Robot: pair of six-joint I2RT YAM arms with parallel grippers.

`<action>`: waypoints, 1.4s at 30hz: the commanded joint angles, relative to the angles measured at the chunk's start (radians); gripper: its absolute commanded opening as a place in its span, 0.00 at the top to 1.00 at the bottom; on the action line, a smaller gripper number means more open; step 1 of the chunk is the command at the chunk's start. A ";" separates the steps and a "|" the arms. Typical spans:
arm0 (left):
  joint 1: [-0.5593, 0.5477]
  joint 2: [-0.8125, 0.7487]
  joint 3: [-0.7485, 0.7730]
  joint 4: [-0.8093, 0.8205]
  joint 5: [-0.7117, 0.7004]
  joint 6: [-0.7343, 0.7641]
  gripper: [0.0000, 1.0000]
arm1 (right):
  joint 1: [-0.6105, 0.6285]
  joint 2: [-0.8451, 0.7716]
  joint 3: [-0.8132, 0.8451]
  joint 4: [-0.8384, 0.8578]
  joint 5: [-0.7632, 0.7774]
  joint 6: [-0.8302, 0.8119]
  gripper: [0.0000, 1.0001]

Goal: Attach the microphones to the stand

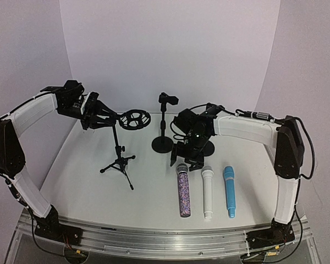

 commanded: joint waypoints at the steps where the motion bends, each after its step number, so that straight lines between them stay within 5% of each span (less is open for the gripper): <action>1: -0.010 -0.015 -0.040 -0.041 -0.046 -0.001 0.68 | 0.033 0.057 0.007 -0.130 0.112 -0.079 0.22; 11: -0.010 -0.029 -0.034 -0.045 -0.033 -0.020 0.47 | 0.061 0.137 0.024 -0.130 0.094 -0.103 0.27; 21: -0.010 -0.039 -0.034 -0.025 -0.031 -0.052 0.43 | 0.059 0.241 0.086 -0.130 0.168 -0.162 0.45; 30: -0.009 -0.050 -0.047 0.007 -0.034 -0.085 0.48 | 0.056 0.205 0.136 -0.135 0.203 -0.223 1.00; 42: -0.010 -0.041 -0.040 0.026 -0.030 -0.098 0.66 | 0.056 -0.068 0.487 -0.128 0.368 -0.549 1.00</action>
